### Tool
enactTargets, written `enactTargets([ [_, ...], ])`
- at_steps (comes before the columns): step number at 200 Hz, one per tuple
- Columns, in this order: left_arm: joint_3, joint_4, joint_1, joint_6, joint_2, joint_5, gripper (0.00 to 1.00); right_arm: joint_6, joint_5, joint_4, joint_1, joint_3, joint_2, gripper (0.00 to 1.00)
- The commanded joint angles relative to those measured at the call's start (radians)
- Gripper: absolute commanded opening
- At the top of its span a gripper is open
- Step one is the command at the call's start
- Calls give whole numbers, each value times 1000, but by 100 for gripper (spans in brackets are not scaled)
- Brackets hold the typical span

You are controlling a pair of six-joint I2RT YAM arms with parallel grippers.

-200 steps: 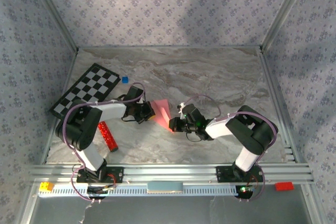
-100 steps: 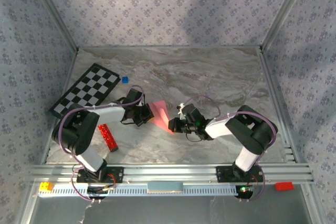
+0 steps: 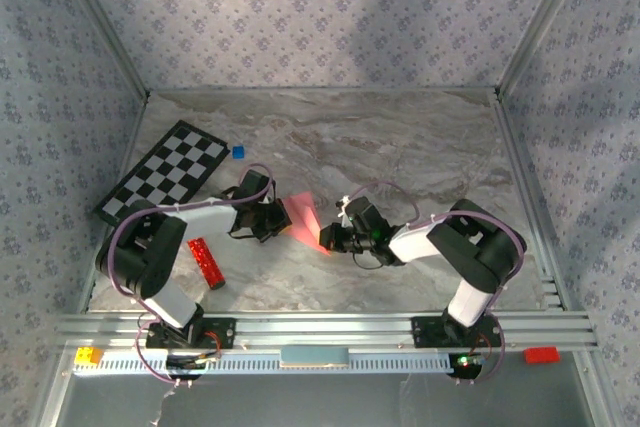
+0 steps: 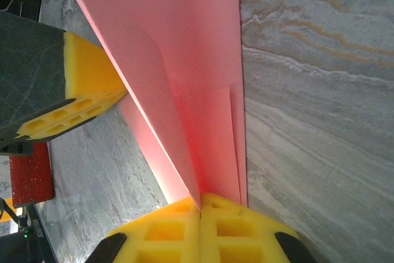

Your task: Fold a paper plane with a square sheet of paper (pick it up from the middle)

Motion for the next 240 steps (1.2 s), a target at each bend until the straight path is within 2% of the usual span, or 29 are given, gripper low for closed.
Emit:
enactTargets([
  [1, 2, -42, -5, 34, -51, -23, 3, 40, -7, -23, 11, 5, 61, 5],
  [35, 10, -12, -11, 88, -120, -19, 6, 48, -4, -20, 7, 0, 67, 4],
  [56, -2, 79, -19, 126, -136, 62, 6, 47, -8, -23, 3, 1, 68, 4],
  [89, 16, 181, -27, 153, -83, 202, 2, 49, -11, -25, -3, 1, 69, 4],
  [126, 33, 244, -28, 128, -13, 244, 3, 49, -18, -30, -7, 8, 78, 4],
  [240, 48, 246, -30, 79, 78, 132, 2, 34, -55, -58, -25, 29, 83, 4],
])
